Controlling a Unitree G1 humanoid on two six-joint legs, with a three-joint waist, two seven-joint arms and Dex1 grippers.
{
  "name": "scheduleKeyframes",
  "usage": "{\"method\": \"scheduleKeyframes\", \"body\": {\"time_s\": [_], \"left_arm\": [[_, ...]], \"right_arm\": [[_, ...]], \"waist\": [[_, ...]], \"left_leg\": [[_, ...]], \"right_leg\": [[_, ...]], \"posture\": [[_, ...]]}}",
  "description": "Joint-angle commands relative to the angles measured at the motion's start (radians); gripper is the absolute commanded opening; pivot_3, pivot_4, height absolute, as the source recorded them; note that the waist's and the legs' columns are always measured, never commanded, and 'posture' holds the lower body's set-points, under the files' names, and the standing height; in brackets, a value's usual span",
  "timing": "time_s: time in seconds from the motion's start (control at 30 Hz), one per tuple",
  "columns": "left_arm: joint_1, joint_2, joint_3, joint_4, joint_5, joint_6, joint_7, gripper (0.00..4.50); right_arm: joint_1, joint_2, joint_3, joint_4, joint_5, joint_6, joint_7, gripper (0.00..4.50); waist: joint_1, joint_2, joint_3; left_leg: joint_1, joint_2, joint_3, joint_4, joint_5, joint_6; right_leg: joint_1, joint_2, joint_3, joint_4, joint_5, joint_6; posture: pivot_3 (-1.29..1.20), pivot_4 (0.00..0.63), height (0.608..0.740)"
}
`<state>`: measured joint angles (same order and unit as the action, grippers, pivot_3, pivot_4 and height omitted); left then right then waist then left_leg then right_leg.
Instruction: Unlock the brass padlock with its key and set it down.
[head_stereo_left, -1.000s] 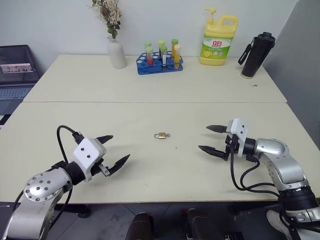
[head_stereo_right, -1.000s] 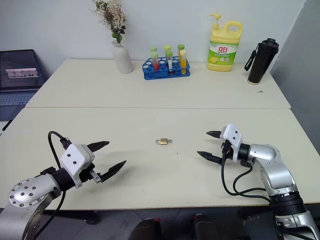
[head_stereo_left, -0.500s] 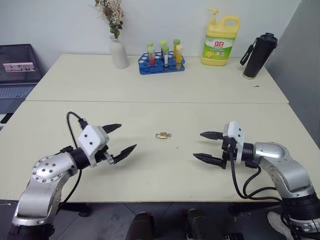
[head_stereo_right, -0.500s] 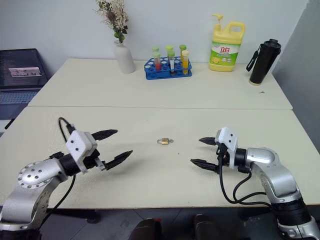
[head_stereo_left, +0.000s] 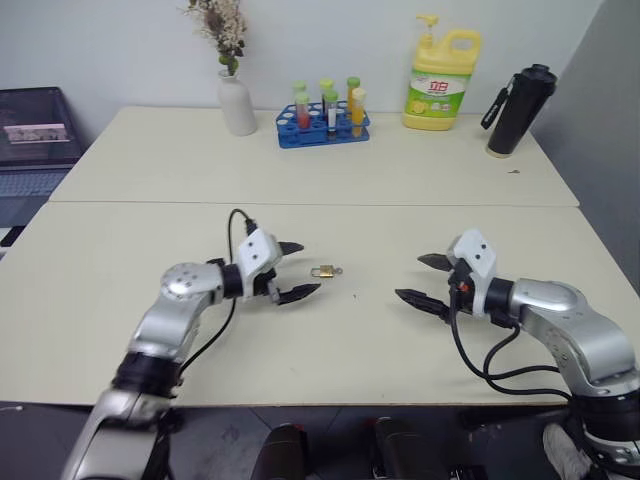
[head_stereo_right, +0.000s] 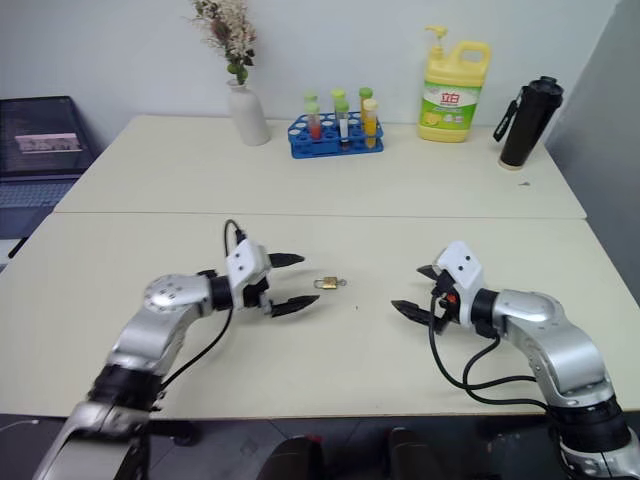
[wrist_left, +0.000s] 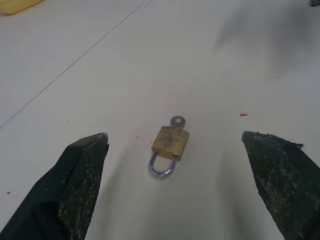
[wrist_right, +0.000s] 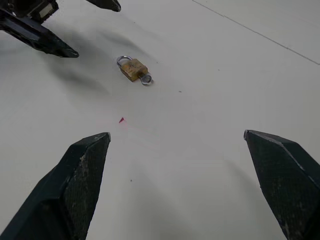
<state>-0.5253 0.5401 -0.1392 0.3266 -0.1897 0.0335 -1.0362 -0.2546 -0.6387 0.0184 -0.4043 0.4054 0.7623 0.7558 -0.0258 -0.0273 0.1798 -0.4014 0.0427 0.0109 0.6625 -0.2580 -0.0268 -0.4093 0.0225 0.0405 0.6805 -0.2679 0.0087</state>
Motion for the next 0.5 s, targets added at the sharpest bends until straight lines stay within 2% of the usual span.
{"method": "scheduleKeyframes", "body": {"time_s": [0.03,0.27,0.5], "left_arm": [[-0.068,-0.01,-0.018,0.128,0.044,-0.104,-0.042,4.49],[-0.171,-0.065,-0.064,0.341,0.115,-0.25,-0.114,4.49],[-0.237,-0.115,-0.069,0.48,0.147,-0.302,-0.136,4.49]], "right_arm": [[0.034,-0.012,-0.045,-0.116,0.054,0.056,-0.023,4.5],[0.079,-0.038,-0.065,-0.249,0.122,0.147,-0.057,4.5],[0.064,-0.034,-0.081,-0.29,0.159,0.197,-0.113,4.5]], "waist": [[-0.001,0.0,0.0],[-0.003,0.0,0.0],[-0.003,0.0,0.0]], "left_leg": [[0.0,0.0,0.0,0.0,0.0,0.0],[0.0,0.0,-0.001,0.0,0.0,0.0],[0.0,-0.004,-0.001,0.0,0.0,0.0]], "right_leg": [[0.0,0.0,0.0,0.0,0.0,0.0],[0.0,0.0,0.0,0.0,0.0,0.0],[0.0,0.001,0.0,0.0,0.0,0.0]], "posture": [[0.0,0.15,0.74],[0.0,0.15,0.74],[0.0,0.15,0.74]]}}
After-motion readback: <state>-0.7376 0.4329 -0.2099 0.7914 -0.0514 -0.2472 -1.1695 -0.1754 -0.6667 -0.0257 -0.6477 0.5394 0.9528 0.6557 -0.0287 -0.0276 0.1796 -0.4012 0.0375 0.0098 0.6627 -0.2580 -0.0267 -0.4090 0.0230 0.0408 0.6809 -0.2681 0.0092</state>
